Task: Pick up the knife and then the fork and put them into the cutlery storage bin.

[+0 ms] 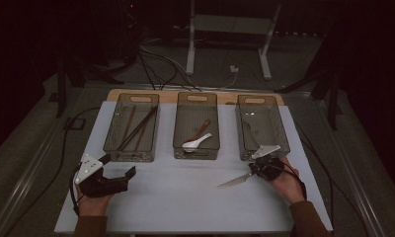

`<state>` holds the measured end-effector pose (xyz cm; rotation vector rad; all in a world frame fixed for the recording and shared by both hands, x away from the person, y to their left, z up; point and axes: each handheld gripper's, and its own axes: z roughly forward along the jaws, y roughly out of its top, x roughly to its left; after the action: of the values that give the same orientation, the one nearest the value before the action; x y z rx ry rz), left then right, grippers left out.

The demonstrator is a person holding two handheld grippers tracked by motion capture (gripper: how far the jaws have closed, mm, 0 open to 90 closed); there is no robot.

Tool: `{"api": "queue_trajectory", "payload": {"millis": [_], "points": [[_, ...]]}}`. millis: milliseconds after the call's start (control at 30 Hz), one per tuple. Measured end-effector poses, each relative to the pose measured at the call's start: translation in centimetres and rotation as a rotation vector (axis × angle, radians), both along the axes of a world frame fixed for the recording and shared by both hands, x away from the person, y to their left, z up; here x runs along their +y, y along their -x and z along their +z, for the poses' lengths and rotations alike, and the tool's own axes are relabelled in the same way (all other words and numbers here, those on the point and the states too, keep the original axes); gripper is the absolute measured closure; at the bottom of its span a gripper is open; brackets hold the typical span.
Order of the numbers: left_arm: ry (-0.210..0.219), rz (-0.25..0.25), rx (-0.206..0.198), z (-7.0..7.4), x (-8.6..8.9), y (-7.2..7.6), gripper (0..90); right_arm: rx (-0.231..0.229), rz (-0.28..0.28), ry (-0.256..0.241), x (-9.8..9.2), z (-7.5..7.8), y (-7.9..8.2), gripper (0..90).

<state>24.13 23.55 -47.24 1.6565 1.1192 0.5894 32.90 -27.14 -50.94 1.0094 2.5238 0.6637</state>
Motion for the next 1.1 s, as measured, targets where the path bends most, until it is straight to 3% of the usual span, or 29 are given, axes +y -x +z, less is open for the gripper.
{"api": "queue_trajectory", "payload": {"millis": [533,1100], "points": [[-0.003,-0.001,0.003,-0.1,-0.1,0.0,0.6,0.008,-0.07,-0.008,-3.2,0.1,0.7,90.0],[-0.004,-0.003,0.005,-0.1,-0.2,-0.1,0.6,0.052,-0.023,-0.019,-3.9,0.3,2.3,90.0]]}}
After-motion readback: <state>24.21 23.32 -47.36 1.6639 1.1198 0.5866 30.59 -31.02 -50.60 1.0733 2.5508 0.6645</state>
